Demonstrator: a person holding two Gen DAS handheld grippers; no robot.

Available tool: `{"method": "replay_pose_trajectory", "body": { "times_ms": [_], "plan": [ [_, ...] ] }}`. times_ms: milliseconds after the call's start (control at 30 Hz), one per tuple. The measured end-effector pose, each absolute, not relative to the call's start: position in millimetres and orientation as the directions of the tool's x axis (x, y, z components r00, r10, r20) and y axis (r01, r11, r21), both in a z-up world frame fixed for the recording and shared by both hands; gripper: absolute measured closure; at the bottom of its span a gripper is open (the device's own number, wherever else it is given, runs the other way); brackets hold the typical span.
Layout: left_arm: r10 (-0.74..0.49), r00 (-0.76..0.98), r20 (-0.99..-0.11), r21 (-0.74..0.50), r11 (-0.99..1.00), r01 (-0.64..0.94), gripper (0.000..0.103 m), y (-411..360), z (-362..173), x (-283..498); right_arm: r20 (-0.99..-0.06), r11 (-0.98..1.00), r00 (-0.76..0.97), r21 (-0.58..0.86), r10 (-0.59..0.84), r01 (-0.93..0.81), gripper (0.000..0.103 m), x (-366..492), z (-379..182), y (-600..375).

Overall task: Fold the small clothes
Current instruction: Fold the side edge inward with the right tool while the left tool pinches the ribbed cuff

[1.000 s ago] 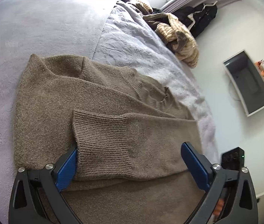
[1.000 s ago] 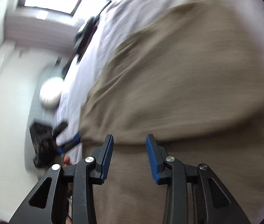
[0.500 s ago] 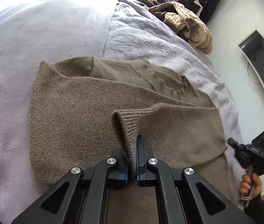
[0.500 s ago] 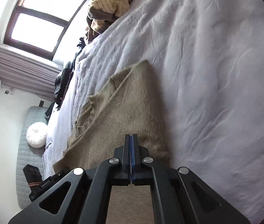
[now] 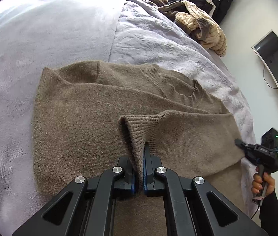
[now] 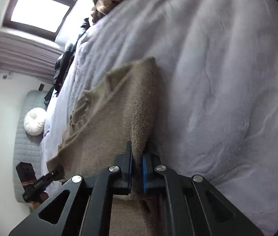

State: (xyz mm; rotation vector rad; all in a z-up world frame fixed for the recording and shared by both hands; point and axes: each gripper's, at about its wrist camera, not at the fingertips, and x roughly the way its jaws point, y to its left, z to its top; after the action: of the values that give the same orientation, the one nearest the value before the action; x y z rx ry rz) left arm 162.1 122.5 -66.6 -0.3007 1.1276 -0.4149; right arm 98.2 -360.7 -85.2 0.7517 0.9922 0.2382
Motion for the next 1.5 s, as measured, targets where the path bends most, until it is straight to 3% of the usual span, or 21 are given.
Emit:
{"method": "replay_pose_trajectory", "body": {
  "times_ms": [200, 300, 667, 900, 1000, 1100, 1167, 1300, 1367, 1433, 1500],
  "plan": [
    [-0.407, 0.349, -0.844, -0.375, 0.913, 0.158, 0.097, 112, -88, 165, -0.772, 0.825, 0.472, 0.546, 0.426, 0.148, 0.095, 102, -100, -364],
    [-0.417, 0.359, -0.835, -0.398, 0.908, 0.129, 0.096, 121, -87, 168, -0.762, 0.812, 0.491, 0.559, 0.421, 0.171, 0.094, 100, -109, -366],
    [-0.244, 0.449, -0.860, -0.240, 0.968, 0.066, 0.096, 152, -64, 158, -0.772, 0.843, 0.555, 0.493, 0.309, 0.216, 0.088, 69, -79, -380],
    [-0.332, 0.480, -0.812, -0.270, 0.943, 0.194, 0.096, 132, -39, 150, -0.725, 0.839, 0.595, 0.524, 0.348, 0.147, 0.088, 64, -53, -367],
    [-0.294, 0.459, -0.839, -0.216, 0.952, 0.215, 0.096, 110, -47, 157, -0.726, 0.847, 0.576, 0.522, 0.376, 0.105, 0.088, 74, -53, -345],
    [-0.221, 0.438, -0.872, -0.154, 0.971, 0.182, 0.096, 104, -70, 167, -0.778, 0.885, 0.524, 0.457, 0.348, 0.091, 0.088, 84, -66, -324],
    [-0.233, 0.431, -0.872, -0.168, 0.969, 0.183, 0.096, 106, -83, 170, -0.844, 0.933, 0.475, 0.342, 0.250, 0.116, 0.090, 89, -81, -317],
    [-0.260, 0.434, -0.863, -0.200, 0.963, 0.180, 0.096, 112, -82, 168, -0.785, 0.848, 0.528, 0.488, 0.323, 0.206, 0.087, 73, -78, -341],
    [-0.256, 0.432, -0.865, -0.195, 0.964, 0.181, 0.096, 111, -82, 169, -0.740, 0.789, 0.554, 0.572, 0.381, 0.223, 0.068, 59, -74, -349],
    [-0.247, 0.436, -0.865, -0.186, 0.966, 0.179, 0.096, 109, -82, 169, -0.668, 0.700, 0.570, 0.682, 0.478, 0.212, 0.056, 43, -76, -352],
    [-0.235, 0.441, -0.866, -0.170, 0.969, 0.182, 0.096, 107, -82, 169, -0.646, 0.644, 0.542, 0.730, 0.538, 0.230, 0.056, 34, -86, -350]
  ]
}}
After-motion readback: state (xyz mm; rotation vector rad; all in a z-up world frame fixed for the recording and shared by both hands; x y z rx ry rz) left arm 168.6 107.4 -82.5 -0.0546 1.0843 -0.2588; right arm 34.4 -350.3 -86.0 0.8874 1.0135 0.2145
